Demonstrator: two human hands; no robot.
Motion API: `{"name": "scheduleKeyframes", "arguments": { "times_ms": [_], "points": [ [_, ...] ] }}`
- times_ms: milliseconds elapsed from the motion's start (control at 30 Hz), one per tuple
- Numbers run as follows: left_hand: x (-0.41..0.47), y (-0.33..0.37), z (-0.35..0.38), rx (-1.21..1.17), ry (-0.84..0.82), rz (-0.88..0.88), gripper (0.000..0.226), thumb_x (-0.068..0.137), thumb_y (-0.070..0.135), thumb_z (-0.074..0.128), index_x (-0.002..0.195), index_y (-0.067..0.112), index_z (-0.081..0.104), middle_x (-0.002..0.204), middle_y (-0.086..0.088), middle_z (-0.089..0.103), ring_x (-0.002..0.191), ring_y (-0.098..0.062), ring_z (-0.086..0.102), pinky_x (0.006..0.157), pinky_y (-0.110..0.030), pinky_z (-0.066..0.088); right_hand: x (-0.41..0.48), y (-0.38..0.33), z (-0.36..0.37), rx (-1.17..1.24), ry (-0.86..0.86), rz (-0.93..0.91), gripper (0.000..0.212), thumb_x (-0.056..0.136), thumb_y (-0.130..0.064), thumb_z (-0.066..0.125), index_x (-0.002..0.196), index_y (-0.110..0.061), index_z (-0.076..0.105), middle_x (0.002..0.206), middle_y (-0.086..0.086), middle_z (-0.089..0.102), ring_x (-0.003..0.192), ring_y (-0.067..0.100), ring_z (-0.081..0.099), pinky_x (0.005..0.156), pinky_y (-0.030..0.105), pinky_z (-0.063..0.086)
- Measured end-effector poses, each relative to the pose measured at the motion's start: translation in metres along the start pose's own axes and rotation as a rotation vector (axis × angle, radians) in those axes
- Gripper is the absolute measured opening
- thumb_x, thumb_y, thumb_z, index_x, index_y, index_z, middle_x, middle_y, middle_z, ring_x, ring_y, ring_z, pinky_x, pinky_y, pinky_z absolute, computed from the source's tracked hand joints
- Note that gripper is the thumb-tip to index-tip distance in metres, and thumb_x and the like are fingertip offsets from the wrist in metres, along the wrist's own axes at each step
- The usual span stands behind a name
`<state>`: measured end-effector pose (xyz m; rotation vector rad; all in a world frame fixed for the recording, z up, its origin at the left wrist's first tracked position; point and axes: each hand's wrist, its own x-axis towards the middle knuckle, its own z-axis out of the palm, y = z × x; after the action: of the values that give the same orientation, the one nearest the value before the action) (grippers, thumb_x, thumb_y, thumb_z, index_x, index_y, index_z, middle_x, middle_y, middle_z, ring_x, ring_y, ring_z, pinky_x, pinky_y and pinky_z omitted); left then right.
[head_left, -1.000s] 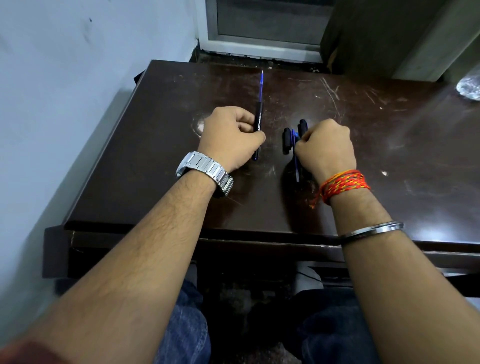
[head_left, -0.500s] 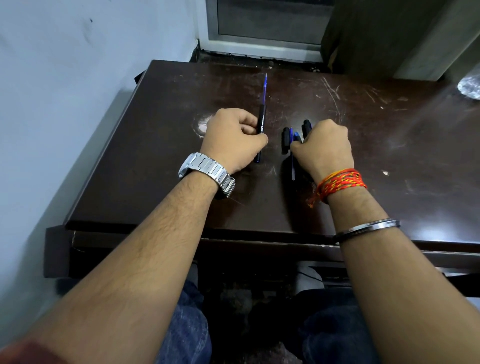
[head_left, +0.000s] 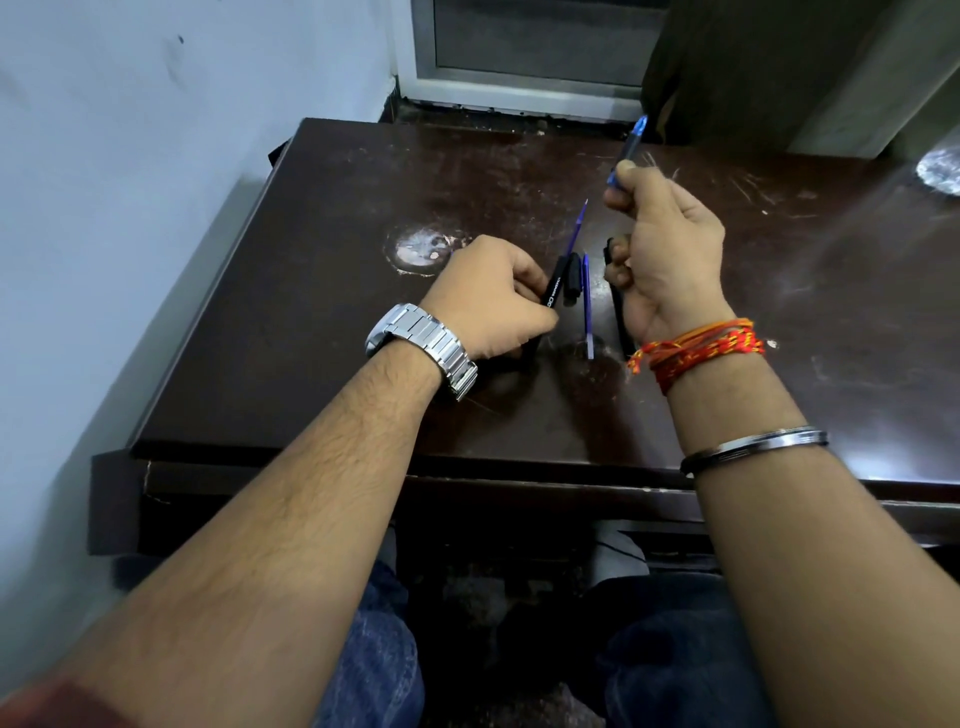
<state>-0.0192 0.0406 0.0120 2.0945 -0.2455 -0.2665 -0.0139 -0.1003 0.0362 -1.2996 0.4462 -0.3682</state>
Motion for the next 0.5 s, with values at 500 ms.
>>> {"name": "scheduleKeyframes", "arguments": {
  "times_ms": [500],
  "points": [
    [0.0021,-0.0025,-0.0019,-0.015,0.048,0.03,0.015,0.069,0.011,0.078,0.077,0.022,0.073,0.074,-0.004,0.075,0.061,-0.022,0.074,0.056,-0.044,0.063,-0.0061,0.0073,0.0042,-0.105,-0.088,0.033,0.02,0.086,-0.023,0.07,0.067,-0.019,0.068,0.072,0.0,0.059,0.041,0.008,0.035,0.035,0.018,0.027]
  ]
}}
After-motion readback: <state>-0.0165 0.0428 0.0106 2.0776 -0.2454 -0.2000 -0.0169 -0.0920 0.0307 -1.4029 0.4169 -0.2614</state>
